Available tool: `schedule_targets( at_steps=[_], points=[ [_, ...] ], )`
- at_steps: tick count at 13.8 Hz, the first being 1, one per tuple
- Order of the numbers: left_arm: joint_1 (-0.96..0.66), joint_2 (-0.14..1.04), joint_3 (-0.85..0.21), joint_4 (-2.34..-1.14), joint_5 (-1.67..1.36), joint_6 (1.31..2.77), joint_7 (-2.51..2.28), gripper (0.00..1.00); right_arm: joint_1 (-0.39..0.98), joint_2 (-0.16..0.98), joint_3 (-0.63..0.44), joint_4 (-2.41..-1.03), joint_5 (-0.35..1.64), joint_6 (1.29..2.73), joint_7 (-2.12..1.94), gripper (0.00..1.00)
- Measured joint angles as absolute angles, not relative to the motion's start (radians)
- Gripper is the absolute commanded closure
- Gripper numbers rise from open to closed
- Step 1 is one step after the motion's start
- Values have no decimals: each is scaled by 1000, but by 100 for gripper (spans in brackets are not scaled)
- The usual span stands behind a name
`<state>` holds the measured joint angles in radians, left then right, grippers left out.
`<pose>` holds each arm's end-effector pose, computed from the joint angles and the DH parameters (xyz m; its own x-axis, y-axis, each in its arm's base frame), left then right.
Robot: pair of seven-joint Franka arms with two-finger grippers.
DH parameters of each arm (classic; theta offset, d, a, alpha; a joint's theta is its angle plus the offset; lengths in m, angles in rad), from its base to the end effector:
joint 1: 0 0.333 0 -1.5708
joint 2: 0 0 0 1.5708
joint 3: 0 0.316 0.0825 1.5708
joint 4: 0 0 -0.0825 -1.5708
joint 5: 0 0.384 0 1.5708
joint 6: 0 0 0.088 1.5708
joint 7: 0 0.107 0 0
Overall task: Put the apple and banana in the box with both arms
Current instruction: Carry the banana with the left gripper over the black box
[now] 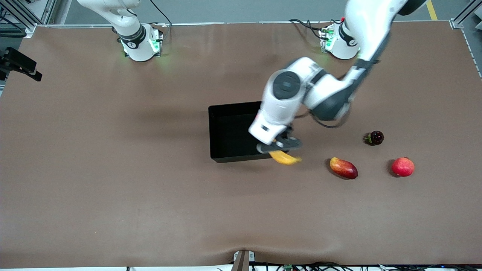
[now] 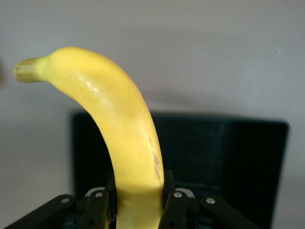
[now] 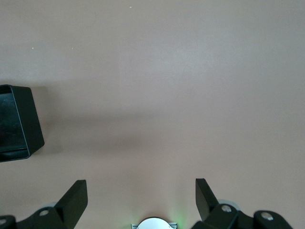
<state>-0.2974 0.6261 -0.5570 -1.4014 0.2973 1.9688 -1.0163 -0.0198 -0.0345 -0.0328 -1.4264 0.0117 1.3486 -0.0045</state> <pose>0.5396 -0.4684 0.3814 0.9898 0.1421 -0.0129 0.1426 -0.9885 0.0506 0.5174 -0.0262 0.6905 0.9980 -0.0454 -0.0432 -0.0460 -0.9989 -0.0128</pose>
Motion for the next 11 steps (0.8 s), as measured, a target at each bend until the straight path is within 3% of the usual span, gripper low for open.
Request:
schedule_targets(
  at_steps=[11],
  points=[
    [-566, 788, -422, -1402, 350, 2209, -1139, 100, -40, -11, -34, -1427, 11, 1348, -5, 0]
  ],
)
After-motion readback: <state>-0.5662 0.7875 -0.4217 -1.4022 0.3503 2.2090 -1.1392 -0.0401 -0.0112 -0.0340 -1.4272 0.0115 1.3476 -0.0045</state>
